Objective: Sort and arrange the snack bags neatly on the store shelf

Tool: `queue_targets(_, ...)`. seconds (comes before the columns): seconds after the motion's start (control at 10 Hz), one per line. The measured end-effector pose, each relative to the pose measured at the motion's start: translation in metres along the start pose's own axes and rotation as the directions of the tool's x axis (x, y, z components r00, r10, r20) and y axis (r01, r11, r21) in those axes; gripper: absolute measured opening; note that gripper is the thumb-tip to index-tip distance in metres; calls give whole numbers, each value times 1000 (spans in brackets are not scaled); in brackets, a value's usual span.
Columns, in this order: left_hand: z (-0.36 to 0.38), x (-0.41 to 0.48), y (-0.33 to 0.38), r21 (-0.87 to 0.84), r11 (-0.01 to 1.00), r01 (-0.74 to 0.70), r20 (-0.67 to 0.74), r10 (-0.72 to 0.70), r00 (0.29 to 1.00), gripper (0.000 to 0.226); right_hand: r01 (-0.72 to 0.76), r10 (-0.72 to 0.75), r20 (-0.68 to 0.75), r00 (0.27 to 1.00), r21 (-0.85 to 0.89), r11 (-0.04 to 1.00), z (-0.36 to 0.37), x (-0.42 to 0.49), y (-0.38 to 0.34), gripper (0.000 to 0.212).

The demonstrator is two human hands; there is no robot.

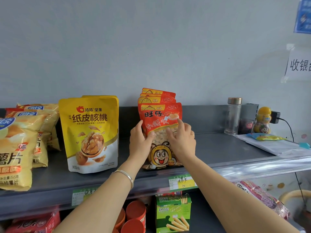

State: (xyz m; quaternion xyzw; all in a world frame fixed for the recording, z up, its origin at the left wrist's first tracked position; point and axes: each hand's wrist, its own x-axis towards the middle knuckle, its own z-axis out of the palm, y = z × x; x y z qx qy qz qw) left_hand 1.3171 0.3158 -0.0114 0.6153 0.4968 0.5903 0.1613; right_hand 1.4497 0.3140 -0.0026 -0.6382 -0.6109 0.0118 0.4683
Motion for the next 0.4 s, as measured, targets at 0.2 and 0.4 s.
queue_targets(0.2,-13,1,5,146,980,-136,3,137,991,48,113,-116,-54,992,-54,992,-1,-3,-6,50)
queue_targets(0.4,-33,-2,19,373,891,-258,43,261,964,37,256,-267,-83,960,-123,959,-9,0,-19,44)
